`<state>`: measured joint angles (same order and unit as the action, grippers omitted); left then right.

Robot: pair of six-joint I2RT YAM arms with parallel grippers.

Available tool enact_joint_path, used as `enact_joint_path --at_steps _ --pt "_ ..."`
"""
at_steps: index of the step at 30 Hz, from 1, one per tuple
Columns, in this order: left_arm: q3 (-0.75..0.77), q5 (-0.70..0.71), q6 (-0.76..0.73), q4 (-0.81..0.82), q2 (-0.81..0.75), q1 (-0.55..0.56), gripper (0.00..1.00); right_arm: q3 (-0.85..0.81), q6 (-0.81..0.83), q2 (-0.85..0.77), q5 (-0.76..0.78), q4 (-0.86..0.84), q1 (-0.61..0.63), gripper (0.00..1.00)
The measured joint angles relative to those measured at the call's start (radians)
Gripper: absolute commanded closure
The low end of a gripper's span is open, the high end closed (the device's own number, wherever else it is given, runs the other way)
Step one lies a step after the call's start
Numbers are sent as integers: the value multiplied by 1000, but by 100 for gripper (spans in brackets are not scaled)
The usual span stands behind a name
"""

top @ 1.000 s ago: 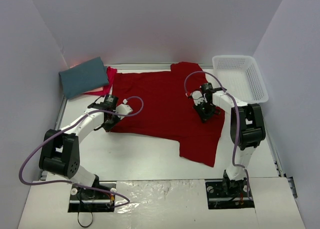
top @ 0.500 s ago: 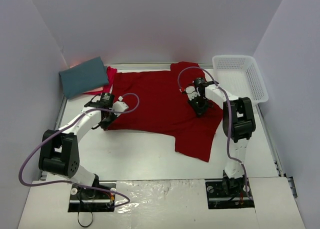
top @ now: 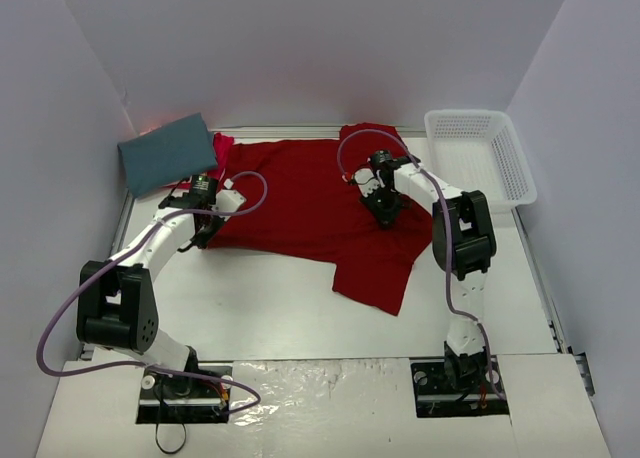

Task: Fold and stack the t-shirts
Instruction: Grap the side of the flattened tshirt closest away from the robot with both arms

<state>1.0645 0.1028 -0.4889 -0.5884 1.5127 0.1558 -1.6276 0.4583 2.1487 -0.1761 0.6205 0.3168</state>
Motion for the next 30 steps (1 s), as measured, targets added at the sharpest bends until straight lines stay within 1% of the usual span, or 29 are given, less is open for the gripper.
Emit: enact_joint_path --at_steps 4,5,6,8,9,11,16,19,23,30 --pt "0 -2 0 -2 0 0 97 0 8 -3 -5 21 10 100" --pt "0 -2 1 -2 0 0 98 1 11 -8 -6 29 11 98" --pt "0 -4 1 -3 0 0 98 6 15 -18 -6 35 11 89" --pt "0 -10 2 -5 0 0 98 30 21 -64 -8 45 11 85" --pt "0 -16 3 -6 -1 0 98 43 25 -95 -10 55 11 80" --pt "0 -26 5 -7 -7 0 98 71 37 -166 -13 72 11 78" --pt "0 -35 20 -3 -45 0 98 207 69 -359 -15 102 16 75" --pt "0 -31 33 3 -53 0 98 300 89 -429 -16 125 27 73" --pt "-3 0 58 29 -53 0 98 406 118 -469 -18 167 68 72" --pt "-18 50 77 66 -53 -10 98 492 158 -487 -32 224 175 72"
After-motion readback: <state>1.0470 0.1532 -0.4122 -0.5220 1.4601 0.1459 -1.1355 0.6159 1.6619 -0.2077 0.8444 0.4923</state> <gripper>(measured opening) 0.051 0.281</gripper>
